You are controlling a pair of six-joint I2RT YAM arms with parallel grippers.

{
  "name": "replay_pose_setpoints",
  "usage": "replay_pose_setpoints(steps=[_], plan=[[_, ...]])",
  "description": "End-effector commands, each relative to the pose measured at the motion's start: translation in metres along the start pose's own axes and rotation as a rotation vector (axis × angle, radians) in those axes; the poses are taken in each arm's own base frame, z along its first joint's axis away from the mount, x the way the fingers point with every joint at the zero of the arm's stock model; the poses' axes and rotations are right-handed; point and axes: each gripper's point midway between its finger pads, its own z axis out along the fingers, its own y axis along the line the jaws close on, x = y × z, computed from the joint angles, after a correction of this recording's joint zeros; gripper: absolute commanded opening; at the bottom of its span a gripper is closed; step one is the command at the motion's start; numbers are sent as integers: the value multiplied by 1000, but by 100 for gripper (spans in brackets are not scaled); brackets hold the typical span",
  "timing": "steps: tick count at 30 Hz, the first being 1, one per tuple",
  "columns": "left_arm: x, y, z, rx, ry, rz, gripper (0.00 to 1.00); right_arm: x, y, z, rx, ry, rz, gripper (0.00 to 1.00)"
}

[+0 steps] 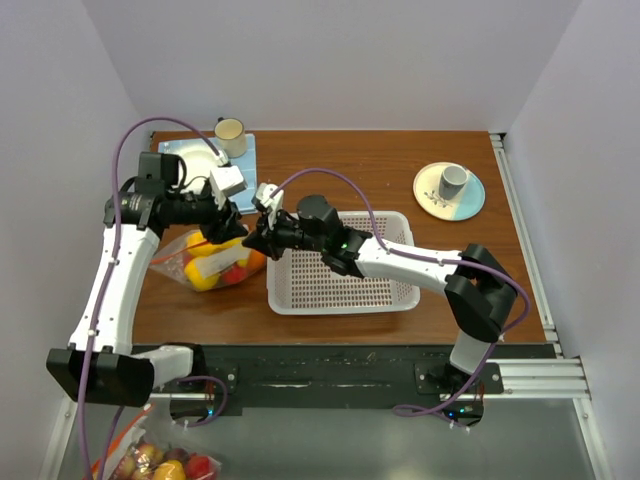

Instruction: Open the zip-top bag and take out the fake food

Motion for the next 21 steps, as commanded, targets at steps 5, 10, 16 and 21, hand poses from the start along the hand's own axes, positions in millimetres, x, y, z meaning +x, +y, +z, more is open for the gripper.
replay_pose_setpoints(steps=[5,10,16,21], plan=[[-4,-17,2,139,-15,4,48,-30,4,-13,0,-73,-20,1],[-4,-11,6,129,-18,7,46,-30,6,-14,-13,-75,-19,1],[-9,-7,14,159,-53,-12,45,-26,9,-15,-25,-67,-8,1],[-3,-9,17,179,-38,-21,34,-23,8,-16,-20,-65,-6,1]])
